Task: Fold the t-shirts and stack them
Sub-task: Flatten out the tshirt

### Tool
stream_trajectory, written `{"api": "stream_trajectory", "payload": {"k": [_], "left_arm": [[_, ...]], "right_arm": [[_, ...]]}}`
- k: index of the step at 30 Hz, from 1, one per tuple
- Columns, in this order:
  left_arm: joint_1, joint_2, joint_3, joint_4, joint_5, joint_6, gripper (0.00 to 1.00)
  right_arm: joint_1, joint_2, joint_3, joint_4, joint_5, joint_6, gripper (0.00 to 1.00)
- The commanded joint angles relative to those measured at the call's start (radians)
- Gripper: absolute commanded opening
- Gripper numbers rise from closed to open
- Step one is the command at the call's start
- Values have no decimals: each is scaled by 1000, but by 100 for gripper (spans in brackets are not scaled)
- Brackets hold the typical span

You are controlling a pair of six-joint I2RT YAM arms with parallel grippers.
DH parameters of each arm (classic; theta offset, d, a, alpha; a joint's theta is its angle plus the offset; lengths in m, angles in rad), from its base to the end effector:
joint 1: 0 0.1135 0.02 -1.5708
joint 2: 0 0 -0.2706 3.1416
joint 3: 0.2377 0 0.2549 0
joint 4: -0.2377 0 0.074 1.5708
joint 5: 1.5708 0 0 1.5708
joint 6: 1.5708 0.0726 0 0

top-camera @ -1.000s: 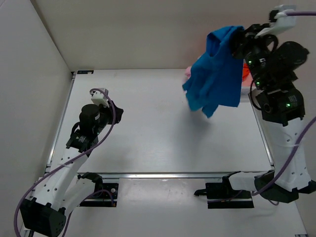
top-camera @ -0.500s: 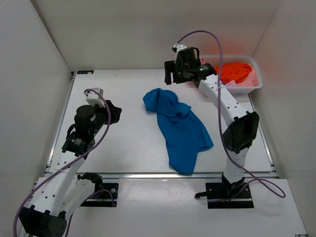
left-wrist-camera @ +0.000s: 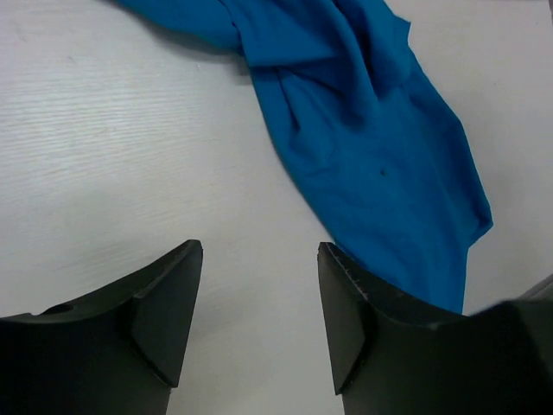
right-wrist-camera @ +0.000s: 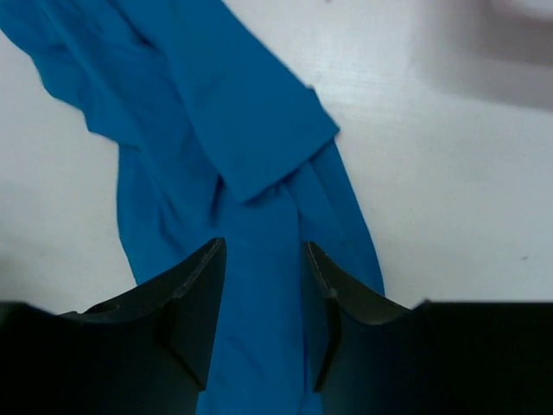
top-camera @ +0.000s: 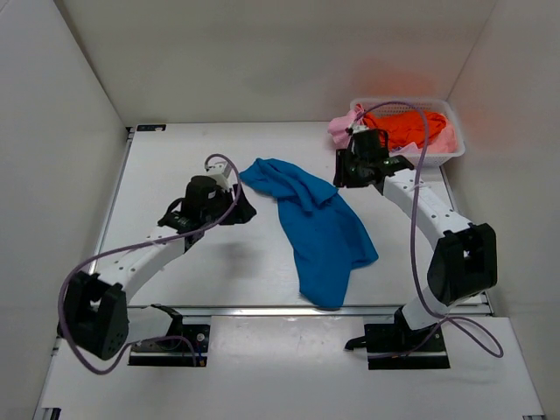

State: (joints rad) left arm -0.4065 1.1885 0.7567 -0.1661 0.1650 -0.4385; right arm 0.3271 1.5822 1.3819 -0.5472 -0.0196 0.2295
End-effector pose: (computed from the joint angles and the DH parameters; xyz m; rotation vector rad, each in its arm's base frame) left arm 0.2612 -0.1254 0.2334 0.0619 2.2351 -0.6529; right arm 0.3644 0.1251 0.2940 -0.1240 2.3344 0.3024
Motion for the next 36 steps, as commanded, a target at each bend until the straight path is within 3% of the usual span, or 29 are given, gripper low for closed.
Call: {"api": "stream_trajectory", "payload": {"k": [1, 6, 12, 25, 27, 29, 31, 36], "left_arm": [[-57, 100, 49, 128, 45, -74, 69], [-118, 302, 168, 186, 28, -112, 72], [-182, 497, 337, 234, -11, -154, 68], [-223, 835, 673, 166, -85, -146, 69], [-229, 879, 736, 97, -82, -132, 60], [-232, 907, 777, 59, -90, -120, 20], [-215, 889, 768, 45, -97, -121, 0], [-141, 664, 617, 76, -131, -138, 0]], "right_arm": [[33, -19, -90, 87, -11, 17, 38], [-5, -36, -210, 124, -16, 60, 39], [-56, -77, -334, 171, -49, 103, 39], [-132, -171, -446, 223, -128, 160, 42], [-134, -191, -451, 211, -119, 152, 44], [-151, -208, -457, 182, -131, 145, 52], [-160, -228, -455, 153, -144, 140, 62], [-112, -272, -474, 73, -177, 160, 65]]}}
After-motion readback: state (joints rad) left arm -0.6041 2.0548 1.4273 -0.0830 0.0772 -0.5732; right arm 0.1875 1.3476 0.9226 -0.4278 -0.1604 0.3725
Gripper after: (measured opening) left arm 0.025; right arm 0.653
